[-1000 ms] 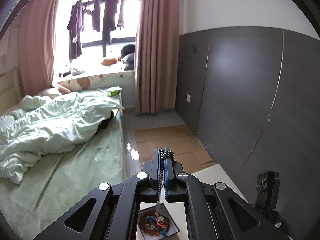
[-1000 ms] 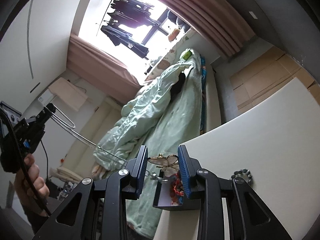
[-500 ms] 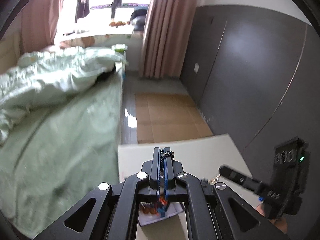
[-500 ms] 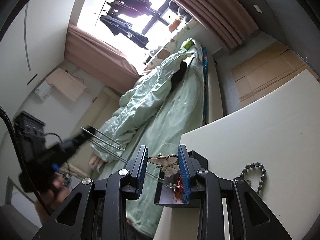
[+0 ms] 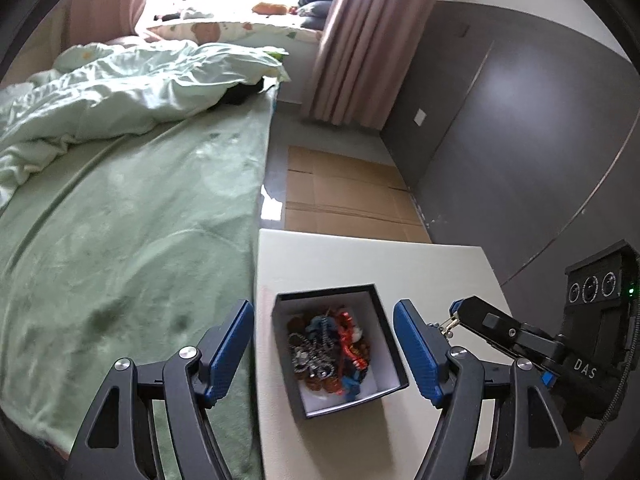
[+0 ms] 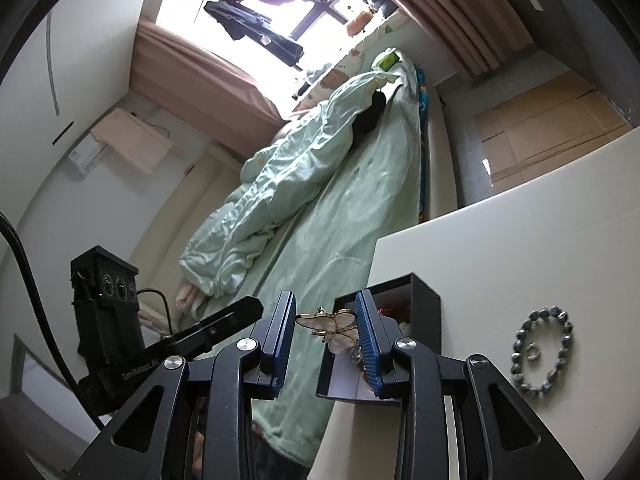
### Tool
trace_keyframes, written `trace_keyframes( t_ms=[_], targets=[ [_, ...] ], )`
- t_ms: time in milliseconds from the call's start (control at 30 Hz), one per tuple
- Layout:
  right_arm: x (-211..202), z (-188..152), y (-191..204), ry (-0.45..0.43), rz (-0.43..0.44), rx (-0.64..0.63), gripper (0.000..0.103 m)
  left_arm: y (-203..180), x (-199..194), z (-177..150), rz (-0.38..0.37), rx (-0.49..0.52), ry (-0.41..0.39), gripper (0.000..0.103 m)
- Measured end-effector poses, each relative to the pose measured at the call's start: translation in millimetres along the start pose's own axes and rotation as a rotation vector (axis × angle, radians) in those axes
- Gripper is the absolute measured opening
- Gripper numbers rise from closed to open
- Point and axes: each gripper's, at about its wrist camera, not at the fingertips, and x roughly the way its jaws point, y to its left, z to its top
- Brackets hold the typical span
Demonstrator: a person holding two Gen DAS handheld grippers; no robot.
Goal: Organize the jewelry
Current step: 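Lower the chain and pendant into the black box and open both grippers, then move the left gripper to the dark bead bracelet and grasp it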
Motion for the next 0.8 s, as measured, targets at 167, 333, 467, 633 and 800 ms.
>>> trace_keyframes(
  t_ms=[167,333,467,633,800],
  targets=[
    [17,-8,2,0.049,0.013,0.016,0.032,19,-7,-2,0.026,-0.036,-0.01,0.073],
    [36,-11,9,0.145,0.022,0.006,0.045,27,-12,-2,0.038,-0.067,-0.022,0.073],
    [22,-7,4,0.118,-0.011,0.042,0.069,19,-11,-3,0.02,-0.062,-0.025,0.077],
    [-9,-1,-7,0.067,-0.068,0.06,0.069,-5,-2,-7,-0.015,-0.025,-0.007,0.077],
    [-36,4,-30,0.041,-0.135,0.08,0.069,-31,8,-10,-0.048,0.017,0.014,0.077]
  ],
)
